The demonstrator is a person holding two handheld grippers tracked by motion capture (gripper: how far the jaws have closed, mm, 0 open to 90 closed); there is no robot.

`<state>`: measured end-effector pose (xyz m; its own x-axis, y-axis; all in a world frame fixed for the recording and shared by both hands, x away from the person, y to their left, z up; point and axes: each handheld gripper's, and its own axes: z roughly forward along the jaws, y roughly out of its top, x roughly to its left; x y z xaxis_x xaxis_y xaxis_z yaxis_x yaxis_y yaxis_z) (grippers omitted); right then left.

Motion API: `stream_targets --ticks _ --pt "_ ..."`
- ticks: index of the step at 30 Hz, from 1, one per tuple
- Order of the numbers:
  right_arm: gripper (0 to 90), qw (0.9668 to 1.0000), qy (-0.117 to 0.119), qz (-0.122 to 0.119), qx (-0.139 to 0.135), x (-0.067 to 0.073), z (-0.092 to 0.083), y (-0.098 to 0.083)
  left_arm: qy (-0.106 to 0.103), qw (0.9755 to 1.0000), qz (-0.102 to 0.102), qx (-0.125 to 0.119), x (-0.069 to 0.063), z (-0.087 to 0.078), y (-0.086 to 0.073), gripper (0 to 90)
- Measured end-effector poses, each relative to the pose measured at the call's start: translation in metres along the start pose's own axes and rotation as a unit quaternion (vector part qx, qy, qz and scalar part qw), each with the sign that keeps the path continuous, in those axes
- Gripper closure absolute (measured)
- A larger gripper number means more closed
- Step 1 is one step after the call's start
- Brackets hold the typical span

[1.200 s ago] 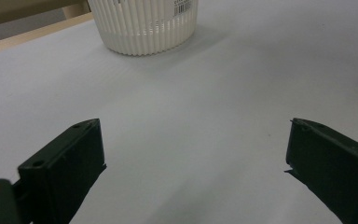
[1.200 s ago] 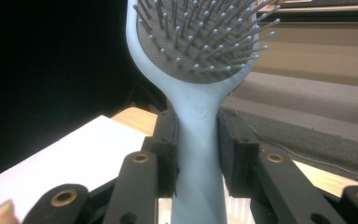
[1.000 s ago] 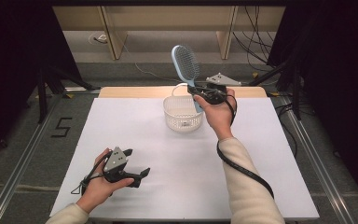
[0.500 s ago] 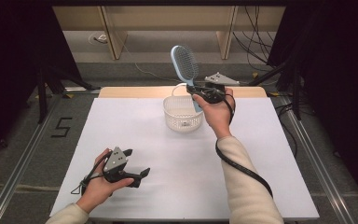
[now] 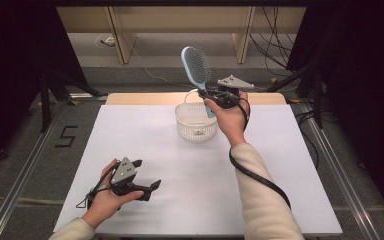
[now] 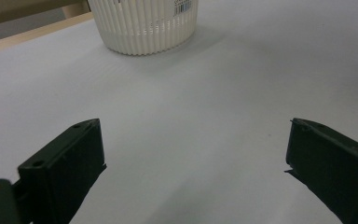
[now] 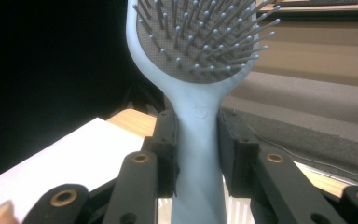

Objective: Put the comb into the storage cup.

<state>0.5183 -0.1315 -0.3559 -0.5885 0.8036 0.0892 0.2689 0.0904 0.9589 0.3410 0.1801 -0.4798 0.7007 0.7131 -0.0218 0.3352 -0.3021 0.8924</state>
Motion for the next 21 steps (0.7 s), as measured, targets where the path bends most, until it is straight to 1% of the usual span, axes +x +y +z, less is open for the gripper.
stream_targets --ticks 5,12,21 --pt "70.5 1.0 0.0 0.002 0.002 0.0 0.004 -0.002 0.0 1.0 0.0 0.0 0.0 0.0 0.0 3.7" --pt "70.4 1.0 -0.004 -0.004 0.006 -0.001 0.009 -0.005 0.0 1.0 0.0 -0.001 0.0 0.0 0.0 3.7" --pt "70.4 1.0 -0.006 0.002 0.006 -0.003 0.012 -0.005 0.0 1.0 0.001 0.0 0.0 0.0 0.0 3.7"
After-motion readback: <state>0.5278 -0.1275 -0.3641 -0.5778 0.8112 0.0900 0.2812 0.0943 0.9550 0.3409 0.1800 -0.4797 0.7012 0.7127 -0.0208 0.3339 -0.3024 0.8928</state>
